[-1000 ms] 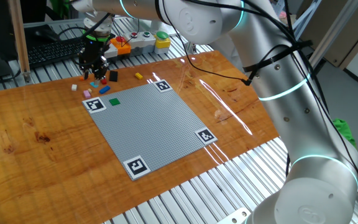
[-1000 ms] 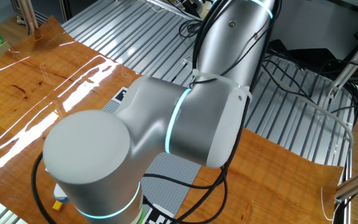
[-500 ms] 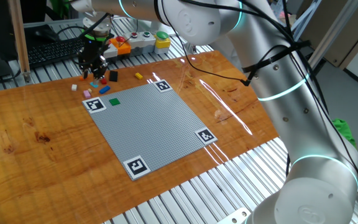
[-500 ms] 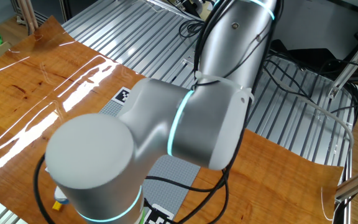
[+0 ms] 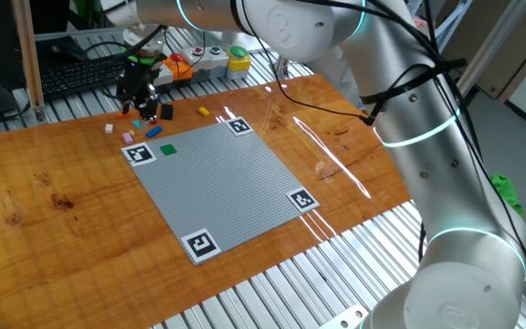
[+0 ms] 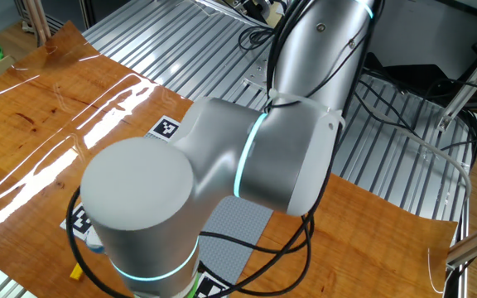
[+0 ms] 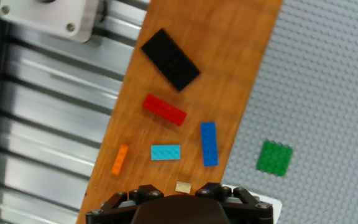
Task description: Stack small Lego blocks one on top of the other
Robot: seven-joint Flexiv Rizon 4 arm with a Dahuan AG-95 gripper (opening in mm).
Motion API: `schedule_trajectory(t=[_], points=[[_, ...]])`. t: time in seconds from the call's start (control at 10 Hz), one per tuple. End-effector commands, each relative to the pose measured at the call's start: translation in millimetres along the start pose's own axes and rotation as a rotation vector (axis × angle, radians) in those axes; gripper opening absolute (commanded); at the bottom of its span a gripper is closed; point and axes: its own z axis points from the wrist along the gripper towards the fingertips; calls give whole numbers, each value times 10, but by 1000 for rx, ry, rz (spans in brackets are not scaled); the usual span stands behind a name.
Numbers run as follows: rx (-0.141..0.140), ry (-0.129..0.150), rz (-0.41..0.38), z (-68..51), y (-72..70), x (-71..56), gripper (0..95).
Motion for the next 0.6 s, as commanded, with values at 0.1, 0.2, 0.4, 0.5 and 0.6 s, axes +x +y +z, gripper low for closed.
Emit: schedule_trajectory(t=[0.1,0.2,0.4,0.5,0.6], points=[[-15,6,52,30,26,0,570],[-23,11,58,36,27,6,570],[-34,15,65,42,28,10,570],[-35,16,70,45,29,16,570],[-35,14,73,44,30,23,570]])
